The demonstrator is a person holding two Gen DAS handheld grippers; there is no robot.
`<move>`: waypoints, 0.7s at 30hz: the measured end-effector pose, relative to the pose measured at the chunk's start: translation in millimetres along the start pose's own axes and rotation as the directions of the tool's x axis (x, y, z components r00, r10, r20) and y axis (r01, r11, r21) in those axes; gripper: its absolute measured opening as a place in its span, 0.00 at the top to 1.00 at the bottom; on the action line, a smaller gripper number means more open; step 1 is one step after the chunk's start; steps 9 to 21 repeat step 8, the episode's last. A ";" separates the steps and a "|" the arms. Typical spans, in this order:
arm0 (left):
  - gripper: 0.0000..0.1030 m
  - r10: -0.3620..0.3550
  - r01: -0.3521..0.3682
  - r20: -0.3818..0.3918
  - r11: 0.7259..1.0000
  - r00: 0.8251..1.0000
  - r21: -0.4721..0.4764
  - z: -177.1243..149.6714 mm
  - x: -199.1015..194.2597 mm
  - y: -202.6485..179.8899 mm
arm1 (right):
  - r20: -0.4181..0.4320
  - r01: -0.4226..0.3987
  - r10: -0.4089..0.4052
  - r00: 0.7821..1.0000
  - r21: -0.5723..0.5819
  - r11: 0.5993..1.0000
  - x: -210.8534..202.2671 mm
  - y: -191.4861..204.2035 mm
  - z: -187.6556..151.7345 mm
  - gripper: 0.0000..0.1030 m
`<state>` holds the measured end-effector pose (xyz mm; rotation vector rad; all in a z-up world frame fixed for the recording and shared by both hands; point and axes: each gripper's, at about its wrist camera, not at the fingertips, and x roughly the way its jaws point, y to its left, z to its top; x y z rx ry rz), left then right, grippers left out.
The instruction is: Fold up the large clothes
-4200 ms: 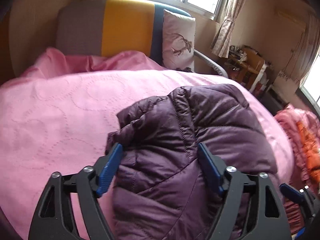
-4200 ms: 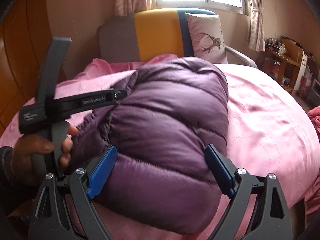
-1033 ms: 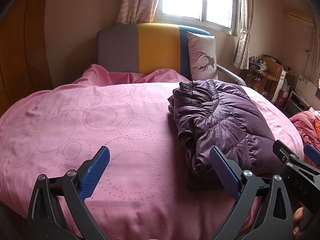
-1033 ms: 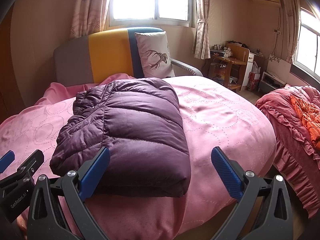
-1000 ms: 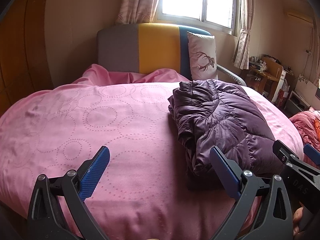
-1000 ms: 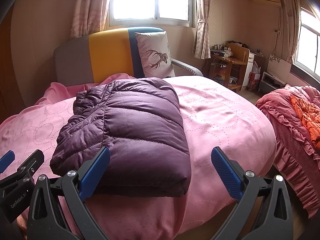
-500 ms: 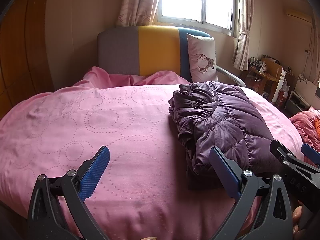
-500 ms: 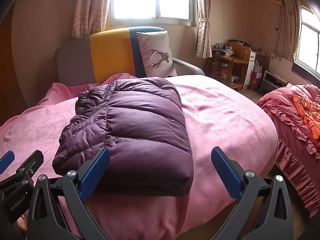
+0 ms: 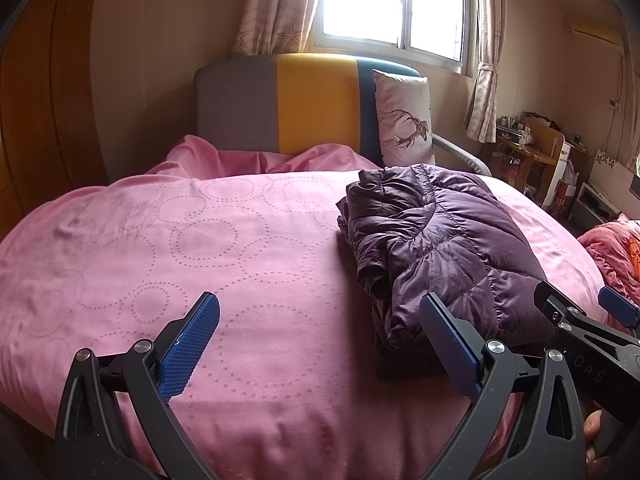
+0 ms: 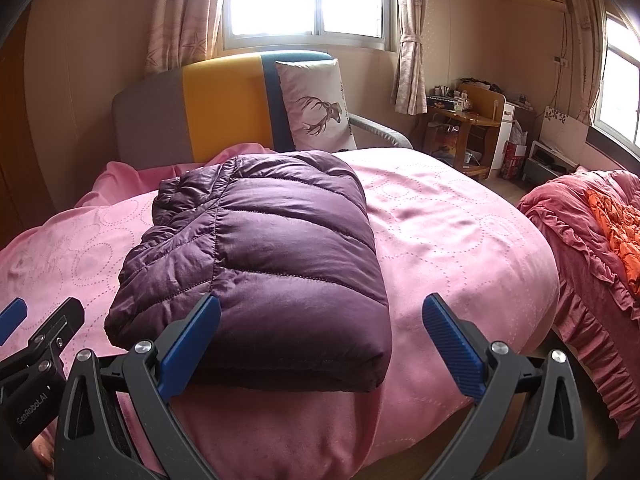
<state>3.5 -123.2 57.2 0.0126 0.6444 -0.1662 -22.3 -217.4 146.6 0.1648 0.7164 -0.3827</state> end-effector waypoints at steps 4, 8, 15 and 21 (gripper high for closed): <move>0.04 0.008 -0.009 -0.025 1.000 1.000 -0.020 -1.4 5.2 3.2 | 0.004 -0.007 0.007 1.000 0.002 1.000 1.3 -0.9 0.1 0.02; 0.04 0.010 -0.011 -0.033 0.999 0.999 -0.032 -3.0 7.2 5.7 | -0.003 -0.010 0.010 1.000 0.004 1.000 4.7 -1.4 0.2 0.02; 0.04 0.010 -0.011 -0.033 0.999 0.999 -0.032 -3.0 7.2 5.7 | -0.003 -0.010 0.010 1.000 0.004 1.000 4.7 -1.4 0.2 0.02; 0.04 0.010 -0.011 -0.033 0.999 0.999 -0.032 -3.0 7.2 5.7 | -0.003 -0.010 0.010 1.000 0.004 1.000 4.7 -1.4 0.2 0.02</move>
